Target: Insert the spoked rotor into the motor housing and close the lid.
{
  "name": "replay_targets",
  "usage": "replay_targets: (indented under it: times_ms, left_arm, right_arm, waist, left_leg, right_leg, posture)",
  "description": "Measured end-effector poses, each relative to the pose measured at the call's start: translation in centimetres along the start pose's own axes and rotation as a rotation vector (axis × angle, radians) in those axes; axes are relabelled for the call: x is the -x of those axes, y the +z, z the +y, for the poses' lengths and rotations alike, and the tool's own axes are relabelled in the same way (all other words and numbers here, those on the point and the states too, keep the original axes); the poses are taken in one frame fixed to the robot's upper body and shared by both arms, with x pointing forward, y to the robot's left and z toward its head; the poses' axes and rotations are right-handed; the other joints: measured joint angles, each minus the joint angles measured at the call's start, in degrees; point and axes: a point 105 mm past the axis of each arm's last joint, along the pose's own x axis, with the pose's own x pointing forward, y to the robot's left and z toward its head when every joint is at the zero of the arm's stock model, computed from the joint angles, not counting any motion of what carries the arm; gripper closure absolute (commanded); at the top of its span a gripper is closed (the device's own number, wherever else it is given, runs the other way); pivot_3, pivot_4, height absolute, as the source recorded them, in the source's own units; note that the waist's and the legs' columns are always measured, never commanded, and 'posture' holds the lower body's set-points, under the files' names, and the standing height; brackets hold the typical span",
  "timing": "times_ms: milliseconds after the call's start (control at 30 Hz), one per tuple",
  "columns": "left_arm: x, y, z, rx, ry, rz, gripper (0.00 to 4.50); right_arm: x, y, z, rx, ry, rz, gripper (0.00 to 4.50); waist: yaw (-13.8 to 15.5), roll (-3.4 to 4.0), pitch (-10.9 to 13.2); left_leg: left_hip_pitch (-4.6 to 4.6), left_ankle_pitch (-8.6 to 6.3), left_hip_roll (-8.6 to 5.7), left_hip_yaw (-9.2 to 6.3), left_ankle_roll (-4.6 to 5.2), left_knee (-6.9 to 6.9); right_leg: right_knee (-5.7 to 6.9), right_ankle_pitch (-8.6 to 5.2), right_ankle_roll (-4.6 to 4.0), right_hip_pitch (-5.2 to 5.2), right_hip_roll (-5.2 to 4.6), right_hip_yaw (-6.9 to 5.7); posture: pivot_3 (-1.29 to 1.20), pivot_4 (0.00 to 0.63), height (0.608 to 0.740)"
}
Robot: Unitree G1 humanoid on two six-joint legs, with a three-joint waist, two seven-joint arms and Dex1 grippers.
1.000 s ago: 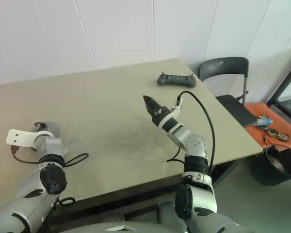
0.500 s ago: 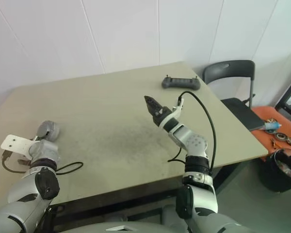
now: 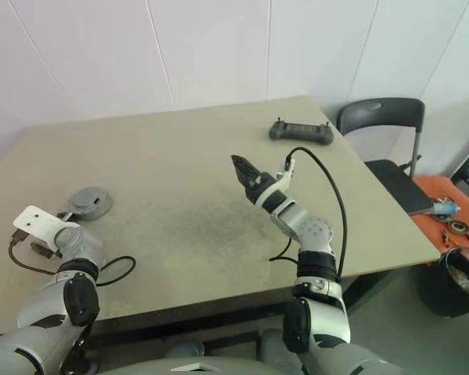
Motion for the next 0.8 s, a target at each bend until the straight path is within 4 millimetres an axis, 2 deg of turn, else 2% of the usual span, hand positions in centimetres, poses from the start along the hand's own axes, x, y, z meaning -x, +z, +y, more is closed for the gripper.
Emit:
replay_targets:
  times_ms: [100, 267, 367, 433, 467, 533, 600, 667, 733, 800]
  left_arm:
    - [0.1, 1.4, -0.4, -0.033, -0.008, -0.083, 0.01]
    - [-0.8, 5.9, 0.9, -0.091, 0.154, -0.239, 0.01]
    - [-0.7, 7.0, 1.1, -0.131, 0.205, -0.295, 0.01]
    - [-0.5, 7.3, 0.4, -0.149, 0.167, -0.321, 0.01]
    - [-0.4, 7.4, -0.6, -0.135, 0.086, -0.331, 0.01]
    - [0.5, 7.5, -4.1, -0.07, -0.153, -0.325, 0.01]
    - [3.0, 7.4, -9.0, 0.015, -0.498, -0.324, 0.01]
    - [5.9, 6.8, -12.4, 0.065, -0.746, -0.309, 0.01]
    - [8.3, 6.2, -14.4, 0.081, -0.936, -0.296, 0.01]
    - [10.0, 5.9, -15.5, 0.096, -1.082, -0.29, 0.01]
  right_arm:
    - [0.0, -0.1, -0.2, -0.001, -0.006, 0.004, 1.21]
    - [0.0, -0.2, -0.3, 0.0, -0.008, 0.011, 1.21]
    - [0.0, -0.3, -0.3, -0.001, -0.006, 0.011, 1.21]
    - [0.0, -0.3, -0.3, -0.001, -0.005, 0.012, 1.21]
    - [0.0, -0.3, -0.3, 0.0, -0.005, 0.012, 1.21]
    - [0.1, -0.2, -0.4, 0.006, -0.008, 0.008, 1.21]
    - [-0.1, -0.4, -0.3, 0.031, -0.004, 0.012, 1.21]
    - [-0.3, -0.7, -0.3, 0.084, -0.012, 0.024, 1.21]
    - [-0.4, -0.7, -0.3, 0.138, -0.022, 0.027, 1.21]
    - [-0.2, -0.1, -0.5, 0.218, -0.049, 0.025, 1.21]
  waist:
    - [0.7, -0.21, 0.0]
    - [1.0, -0.38, 0.0]
    - [1.1, -0.38, 0.0]
    - [1.3, -0.41, 0.0]
    - [1.5, -0.41, 0.0]
    - [2.3, -0.39, 0.0]
    - [2.6, -0.37, 0.0]
    - [2.4, -0.37, 0.0]
    - [1.9, -0.37, 0.0]
    - [1.4, -0.38, 0.0]
  left_leg:
    - [-0.51, 0.02, -0.03, 0.02, -0.01, 0.06]
    - [-0.51, 0.0, -0.05, 0.04, -0.02, 0.04]
    - [-0.47, 0.0, -0.07, 0.05, -0.03, 0.06]
    - [-0.48, 0.01, -0.07, 0.04, -0.03, 0.07]
    - [-0.48, 0.01, -0.07, 0.06, -0.04, 0.07]
    - [-0.51, 0.04, -0.07, 0.08, -0.1, 0.07]
    - [-0.57, 0.08, -0.07, 0.11, -0.17, 0.07]
    - [-0.58, 0.08, -0.08, 0.23, -0.16, 0.07]
    - [-0.54, 0.07, -0.08, 0.36, -0.16, 0.05]
    - [-0.55, 0.06, -0.07, 0.37, -0.15, 0.04]
  right_leg:
    - [0.0, 0.09, -0.1, -0.47, 0.0, 0.12]
    - [-0.04, 0.19, -0.27, -0.47, -0.05, 0.15]
    - [-0.03, 0.09, -0.09, -0.42, -0.05, 0.14]
    - [-0.03, 0.11, -0.11, -0.42, -0.04, 0.12]
    - [-0.03, 0.11, -0.14, -0.42, -0.03, 0.12]
    - [-0.1, 0.14, -0.26, -0.43, -0.02, 0.07]
    - [-0.24, 0.11, -0.55, -0.4, -0.02, 0.07]
    - [-0.31, 0.13, -0.56, -0.37, -0.03, 0.23]
    - [-0.34, 0.17, -0.48, -0.39, 0.0, 0.37]
    - [-0.33, 0.21, -0.35, -0.41, 0.02, 0.4]
  posture:
    - [0.0, 0.0, 0.74]
    - [0.0, 0.0, 0.74]
    - [0.0, 0.0, 0.74]
    - [0.0, 0.0, 0.74]
    - [0.0, 0.0, 0.74]
    - [0.0, 0.0, 0.74]
    - [0.0, 0.0, 0.74]
    - [0.0, 0.0, 0.74]
    - [0.0, 0.0, 0.74]
    - [0.0, 0.0, 0.74]
